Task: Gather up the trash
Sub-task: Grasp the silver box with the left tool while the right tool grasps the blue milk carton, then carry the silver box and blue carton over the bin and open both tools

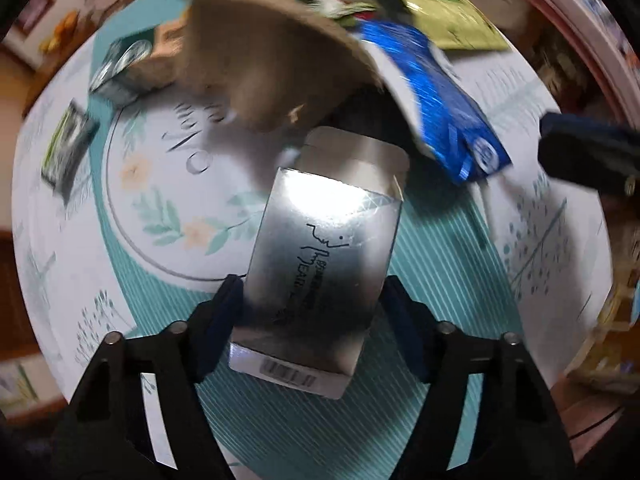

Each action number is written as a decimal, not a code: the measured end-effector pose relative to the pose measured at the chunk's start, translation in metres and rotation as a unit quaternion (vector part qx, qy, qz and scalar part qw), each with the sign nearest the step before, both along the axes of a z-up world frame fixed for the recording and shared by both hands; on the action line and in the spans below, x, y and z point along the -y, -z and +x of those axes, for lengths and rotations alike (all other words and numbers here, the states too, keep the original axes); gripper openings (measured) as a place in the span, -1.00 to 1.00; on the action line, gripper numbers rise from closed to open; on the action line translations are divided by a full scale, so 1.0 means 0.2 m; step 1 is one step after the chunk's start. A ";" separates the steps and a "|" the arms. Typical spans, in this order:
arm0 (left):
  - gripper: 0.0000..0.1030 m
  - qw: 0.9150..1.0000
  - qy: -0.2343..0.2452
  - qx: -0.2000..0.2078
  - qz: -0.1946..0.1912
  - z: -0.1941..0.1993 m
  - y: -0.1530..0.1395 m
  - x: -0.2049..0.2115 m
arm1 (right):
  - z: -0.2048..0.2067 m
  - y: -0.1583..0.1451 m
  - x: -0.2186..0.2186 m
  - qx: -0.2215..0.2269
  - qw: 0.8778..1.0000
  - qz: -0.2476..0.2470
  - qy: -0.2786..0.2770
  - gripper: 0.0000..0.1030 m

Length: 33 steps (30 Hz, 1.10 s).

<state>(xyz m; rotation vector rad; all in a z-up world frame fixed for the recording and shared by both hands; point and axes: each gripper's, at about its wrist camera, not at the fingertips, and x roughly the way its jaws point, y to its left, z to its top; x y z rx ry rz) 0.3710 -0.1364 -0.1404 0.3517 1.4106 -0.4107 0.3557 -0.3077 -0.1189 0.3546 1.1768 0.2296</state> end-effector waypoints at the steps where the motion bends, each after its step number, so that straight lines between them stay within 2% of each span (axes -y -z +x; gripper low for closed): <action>1: 0.25 1.000 -0.015 0.000 -0.001 0.01 0.00 -0.02 | 0.03 0.01 -0.01 -0.003 1.000 -0.001 0.003 0.28; 7: 0.20 0.992 -0.123 0.002 -0.017 0.03 0.02 -0.15 | 0.19 0.09 -0.09 -0.033 0.999 -0.022 0.020 0.41; 11: 0.20 0.980 -0.195 -0.004 -0.040 0.00 0.02 -0.23 | 0.26 0.17 -0.14 -0.060 0.997 -0.035 0.028 0.44; 14: 0.20 0.972 -0.228 -0.009 -0.055 -0.02 0.03 -0.27 | 0.29 0.22 -0.14 -0.076 0.996 -0.044 0.033 0.43; 15: 0.20 0.970 -0.234 -0.010 -0.058 -0.02 0.03 -0.29 | 0.29 0.24 -0.14 -0.080 0.995 -0.039 0.034 0.36; 19: 0.20 0.965 -0.252 -0.016 -0.075 -0.06 0.03 -0.33 | 0.24 0.25 -0.11 -0.072 0.996 -0.036 0.030 0.33; 24: 0.20 0.965 -0.252 -0.004 -0.073 -0.12 0.00 -0.37 | 0.13 0.24 -0.03 -0.082 0.996 -0.014 0.039 0.32; 26: 0.20 0.964 -0.255 -0.001 -0.079 -0.17 -0.05 -0.46 | 0.08 0.22 -0.01 -0.083 0.996 -0.009 0.041 0.32; 33: 0.20 0.965 -0.243 0.006 -0.096 -0.28 -0.16 -0.46 | -0.18 0.15 -0.04 -0.093 0.995 0.007 0.041 0.32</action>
